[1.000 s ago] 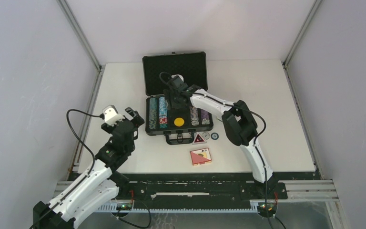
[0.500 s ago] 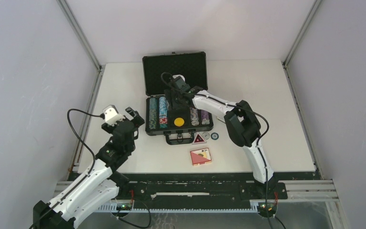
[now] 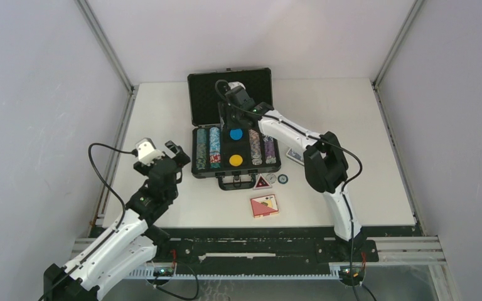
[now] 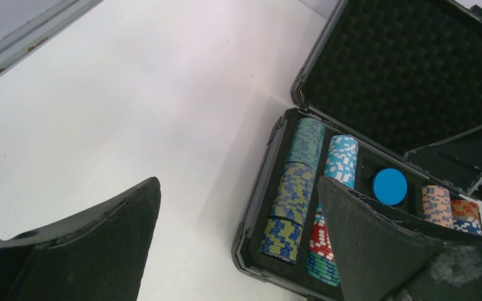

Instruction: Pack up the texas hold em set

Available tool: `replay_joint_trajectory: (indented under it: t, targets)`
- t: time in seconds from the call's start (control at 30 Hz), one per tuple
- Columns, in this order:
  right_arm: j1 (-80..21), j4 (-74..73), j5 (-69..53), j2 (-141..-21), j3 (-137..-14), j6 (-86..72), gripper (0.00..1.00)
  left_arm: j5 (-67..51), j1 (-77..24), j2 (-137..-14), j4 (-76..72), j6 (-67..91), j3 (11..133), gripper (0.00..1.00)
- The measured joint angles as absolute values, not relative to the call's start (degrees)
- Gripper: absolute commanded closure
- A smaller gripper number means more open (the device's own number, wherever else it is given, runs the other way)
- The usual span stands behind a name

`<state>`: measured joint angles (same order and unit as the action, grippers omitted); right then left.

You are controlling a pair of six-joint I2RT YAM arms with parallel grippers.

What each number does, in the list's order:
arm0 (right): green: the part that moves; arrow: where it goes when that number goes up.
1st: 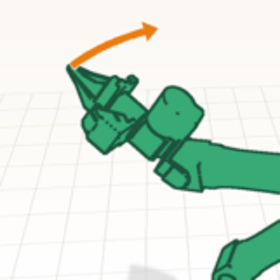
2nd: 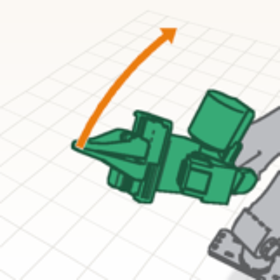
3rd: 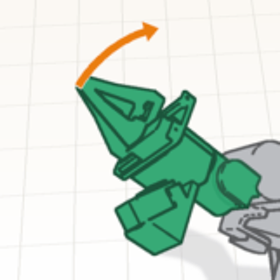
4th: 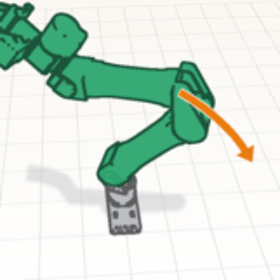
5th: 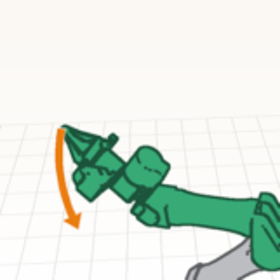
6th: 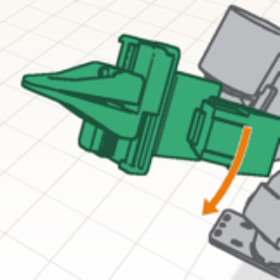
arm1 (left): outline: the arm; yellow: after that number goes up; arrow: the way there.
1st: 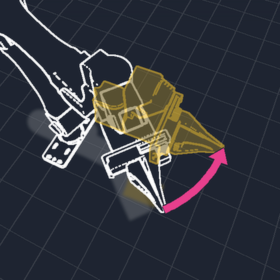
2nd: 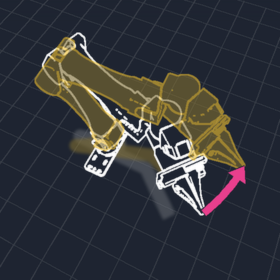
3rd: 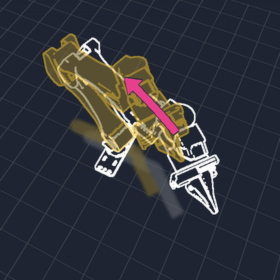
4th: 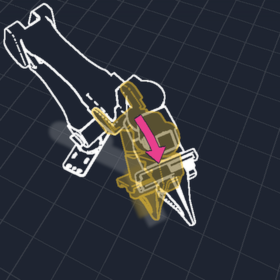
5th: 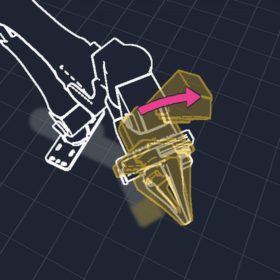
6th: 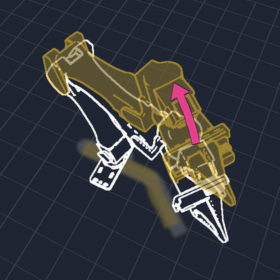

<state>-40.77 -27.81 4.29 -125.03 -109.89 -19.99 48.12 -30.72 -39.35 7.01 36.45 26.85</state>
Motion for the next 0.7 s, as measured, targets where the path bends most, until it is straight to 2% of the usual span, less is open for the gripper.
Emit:
replay_joint_trajectory:
  t: [0.27, 0.7]
  targets:
    - [-39.83, -29.54, 6.26, -130.28, -114.89, -18.26, 0.31, 48.38, -30.72, -39.31, 7.01, 36.07, 26.85, 0.00]
    - [-39.03, -30.57, 6.96, -131.28, -113.73, -17.85, 0.27, 48.45, -30.72, -39.31, 7.01, 36.03, 26.85, 0.00]
